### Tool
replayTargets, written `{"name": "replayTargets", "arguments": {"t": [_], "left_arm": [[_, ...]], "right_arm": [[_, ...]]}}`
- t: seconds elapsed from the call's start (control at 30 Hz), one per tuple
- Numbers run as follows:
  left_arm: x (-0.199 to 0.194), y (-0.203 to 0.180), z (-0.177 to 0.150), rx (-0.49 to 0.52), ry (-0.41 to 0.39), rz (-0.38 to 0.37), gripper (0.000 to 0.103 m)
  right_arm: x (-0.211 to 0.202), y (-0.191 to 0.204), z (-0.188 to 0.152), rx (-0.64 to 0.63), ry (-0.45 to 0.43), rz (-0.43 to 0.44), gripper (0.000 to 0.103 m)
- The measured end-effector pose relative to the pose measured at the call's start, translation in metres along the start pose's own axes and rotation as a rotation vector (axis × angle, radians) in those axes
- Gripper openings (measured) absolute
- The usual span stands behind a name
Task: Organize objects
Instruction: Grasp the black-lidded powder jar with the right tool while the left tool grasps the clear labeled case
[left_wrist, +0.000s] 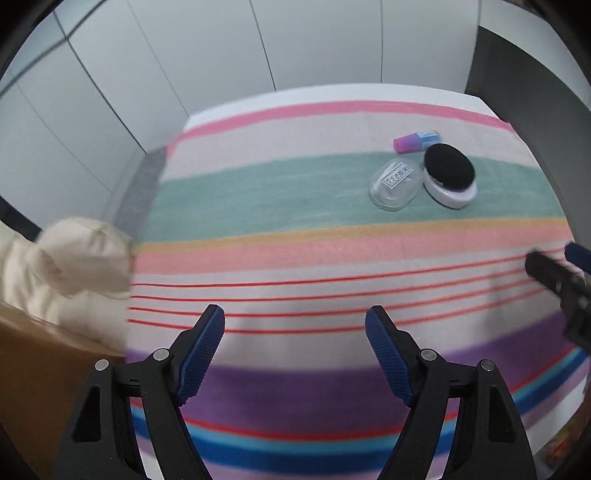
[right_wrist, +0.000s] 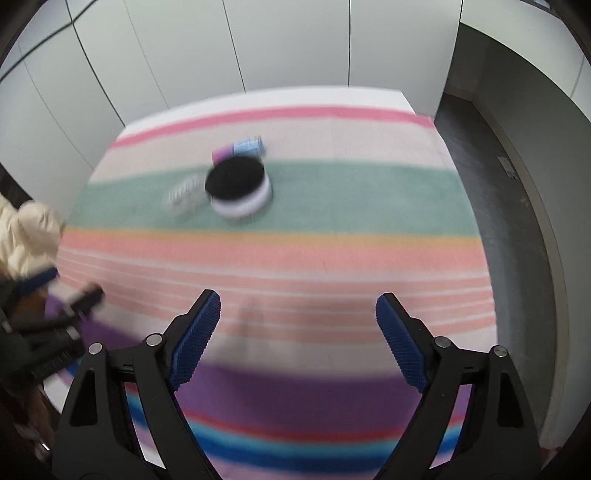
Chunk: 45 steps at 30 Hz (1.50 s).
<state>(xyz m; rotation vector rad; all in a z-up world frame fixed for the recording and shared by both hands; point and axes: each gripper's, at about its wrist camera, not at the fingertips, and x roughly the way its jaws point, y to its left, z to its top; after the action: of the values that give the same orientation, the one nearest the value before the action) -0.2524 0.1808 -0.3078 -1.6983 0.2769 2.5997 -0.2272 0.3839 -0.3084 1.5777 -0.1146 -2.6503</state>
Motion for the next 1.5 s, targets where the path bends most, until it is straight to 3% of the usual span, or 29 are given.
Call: {"name": "replayTargets", "arguments": {"t": [0.13, 0.23, 0.4, 0.43, 0.5, 0.57, 0.63, 0.77, 1.13, 1.17, 1.2, 1.23, 1.33, 1.5], "left_arm": [[0.022, 0.002, 0.012, -0.058, 0.034, -0.041, 0.08], [0.034, 0.003, 0.022, -0.081, 0.046, -0.053, 0.08], [0.042, 0.0, 0.031, -0.089, 0.053, -0.037, 0.08], [0.043, -0.001, 0.032, -0.089, 0.057, -0.041, 0.08], [0.046, -0.003, 0.034, -0.09, 0.06, -0.05, 0.08], [0.048, -0.005, 0.036, -0.087, 0.059, -0.048, 0.08], [0.049, -0.007, 0.039, -0.085, 0.055, -0.054, 0.08], [0.052, -0.013, 0.047, -0.088, 0.051, -0.07, 0.08], [0.062, -0.055, 0.084, -0.054, 0.006, -0.112, 0.08], [0.062, -0.059, 0.088, -0.051, -0.012, -0.105, 0.078], [0.06, -0.062, 0.09, -0.047, -0.033, -0.094, 0.068], [0.058, -0.065, 0.092, -0.038, -0.055, -0.093, 0.043], [0.054, -0.069, 0.092, -0.024, -0.076, -0.105, 0.041], [0.043, -0.068, 0.085, 0.007, -0.078, -0.063, 0.041]], "right_arm": [[0.015, 0.013, 0.031, -0.044, -0.059, 0.042, 0.088], [0.032, 0.031, 0.051, -0.142, -0.089, 0.027, 0.088], [0.059, 0.052, 0.061, -0.23, -0.088, 0.029, 0.086], [0.062, 0.056, 0.061, -0.247, -0.091, 0.025, 0.083], [0.071, 0.065, 0.058, -0.299, -0.084, 0.0, 0.059], [0.074, 0.069, 0.055, -0.32, -0.095, -0.009, 0.057], [0.07, 0.067, 0.051, -0.315, -0.122, 0.011, 0.048], [0.06, 0.051, 0.046, -0.256, -0.125, 0.076, 0.048], [0.03, -0.006, 0.001, -0.087, -0.108, 0.061, 0.046], [0.029, -0.01, -0.002, -0.074, -0.105, 0.058, 0.047], [0.028, -0.014, -0.005, -0.064, -0.102, 0.058, 0.046], [0.027, -0.018, -0.008, -0.051, -0.097, 0.058, 0.046], [0.02, -0.031, -0.011, -0.038, -0.09, 0.055, 0.046], [0.015, -0.036, -0.011, -0.034, -0.086, 0.043, 0.046]]}}
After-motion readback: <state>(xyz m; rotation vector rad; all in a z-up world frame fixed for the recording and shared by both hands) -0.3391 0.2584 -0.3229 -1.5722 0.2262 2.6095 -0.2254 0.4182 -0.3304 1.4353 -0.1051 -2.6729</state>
